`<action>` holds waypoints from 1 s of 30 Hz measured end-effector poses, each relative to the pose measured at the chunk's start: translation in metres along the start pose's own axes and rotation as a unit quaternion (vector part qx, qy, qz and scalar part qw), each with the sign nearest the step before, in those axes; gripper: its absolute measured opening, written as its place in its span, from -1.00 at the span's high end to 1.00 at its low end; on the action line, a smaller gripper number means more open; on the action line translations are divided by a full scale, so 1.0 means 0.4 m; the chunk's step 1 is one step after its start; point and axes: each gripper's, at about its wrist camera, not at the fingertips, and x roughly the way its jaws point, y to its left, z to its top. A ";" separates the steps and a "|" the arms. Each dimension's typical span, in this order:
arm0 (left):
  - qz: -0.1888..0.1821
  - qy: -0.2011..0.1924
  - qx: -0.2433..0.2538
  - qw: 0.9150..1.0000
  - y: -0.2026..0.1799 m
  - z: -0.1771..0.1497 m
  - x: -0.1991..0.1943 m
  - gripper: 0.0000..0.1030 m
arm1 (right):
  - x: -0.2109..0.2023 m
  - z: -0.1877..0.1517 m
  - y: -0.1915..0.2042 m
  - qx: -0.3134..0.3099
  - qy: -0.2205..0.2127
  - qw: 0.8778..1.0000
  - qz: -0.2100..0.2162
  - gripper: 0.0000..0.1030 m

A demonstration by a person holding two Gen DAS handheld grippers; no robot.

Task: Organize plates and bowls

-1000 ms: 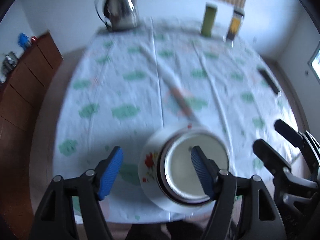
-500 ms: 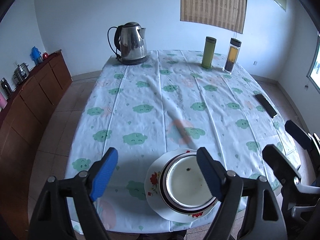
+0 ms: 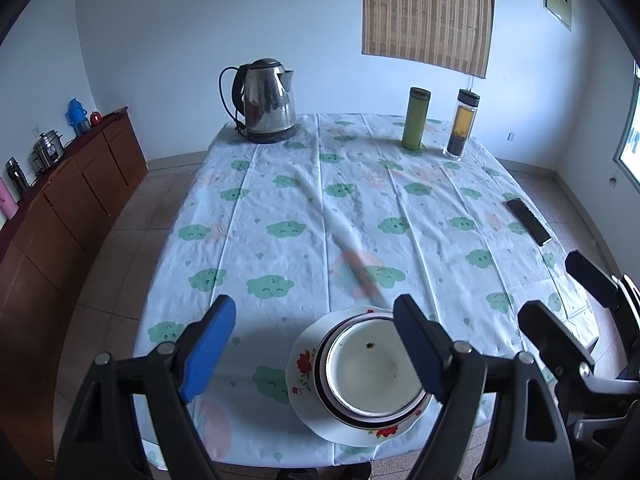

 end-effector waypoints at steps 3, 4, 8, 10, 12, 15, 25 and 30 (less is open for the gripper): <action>0.001 0.000 0.000 1.000 -0.001 0.000 0.000 -0.60 | -0.008 0.003 0.000 0.000 -0.003 1.000 0.000 -0.56; 0.000 0.000 0.000 1.000 -0.001 0.000 0.000 -0.61 | -0.011 0.004 0.000 0.001 -0.005 1.000 -0.001 -0.56; 0.003 -0.002 0.005 1.000 -0.004 0.002 -0.006 -0.65 | -0.019 0.012 -0.002 0.003 -0.010 1.000 -0.003 -0.56; -0.004 -0.002 0.007 1.000 -0.004 0.006 -0.009 -0.65 | -0.021 0.015 -0.002 0.004 -0.011 1.000 -0.003 -0.56; -0.004 -0.006 0.008 1.000 -0.004 0.011 -0.013 -0.65 | -0.021 0.020 -0.003 0.002 -0.013 1.000 -0.004 -0.56; -0.005 -0.012 0.008 1.000 -0.001 0.022 -0.017 -0.65 | -0.026 0.030 -0.004 0.001 -0.018 1.000 -0.005 -0.56; -0.004 -0.026 0.007 1.000 0.002 0.046 -0.020 -0.65 | -0.026 0.050 -0.011 -0.002 -0.026 1.000 -0.007 -0.57; 0.001 -0.026 0.010 1.000 -0.006 0.048 -0.011 -0.81 | -0.029 0.057 -0.017 -0.002 -0.035 0.999 -0.009 -0.57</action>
